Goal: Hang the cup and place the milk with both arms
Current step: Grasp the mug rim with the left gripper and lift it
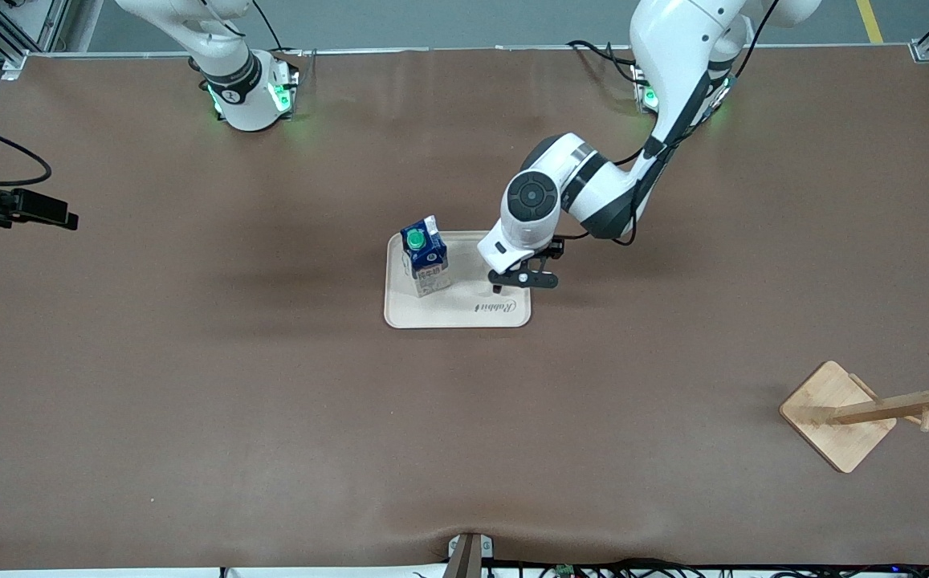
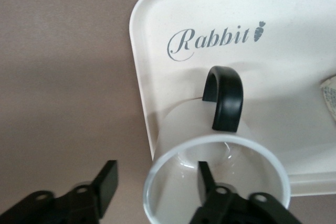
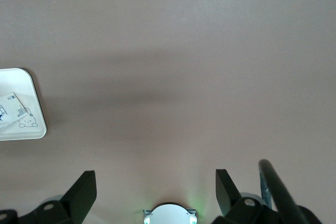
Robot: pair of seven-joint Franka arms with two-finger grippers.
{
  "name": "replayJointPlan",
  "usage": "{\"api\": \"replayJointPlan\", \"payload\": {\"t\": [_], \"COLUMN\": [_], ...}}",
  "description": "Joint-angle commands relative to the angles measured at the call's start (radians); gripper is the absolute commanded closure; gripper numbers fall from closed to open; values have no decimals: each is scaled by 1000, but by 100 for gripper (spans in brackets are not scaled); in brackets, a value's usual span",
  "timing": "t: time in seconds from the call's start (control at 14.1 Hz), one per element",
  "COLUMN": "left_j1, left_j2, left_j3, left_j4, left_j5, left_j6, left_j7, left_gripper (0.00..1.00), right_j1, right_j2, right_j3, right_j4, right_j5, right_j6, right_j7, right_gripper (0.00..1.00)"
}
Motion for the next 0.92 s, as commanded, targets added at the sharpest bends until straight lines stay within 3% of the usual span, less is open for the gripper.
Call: {"api": "replayJointPlan", "payload": {"t": [0.0,0.07,0.14,0.57,0.85], "left_j1": [-3,-3,-3,8,67], "left_j2": [-3,-3,-3,-29,-116], "left_j3": [-2,-2,-2,-2,0], "left_j4": [12,12,12,38,145], "left_j5": [5,5,5,11,11], "left_j6": [5,5,5,-24,-243], "left_j7": [2,4,4,20,37], "left_gripper": [79,94,100,100,100], "right_j1": [-16,-14,-19,62,145], "right_j2": [16,34,42,59,59], "right_j3": [11,11,11,14,14], "right_j4": [-1,-1,-1,-28,-40], "right_j5": [23,43,72,132,132], "right_j6": [13,16,17,40,42], "right_j7": [7,10,21,244,422], "right_gripper": [0,0,0,0,0]}}
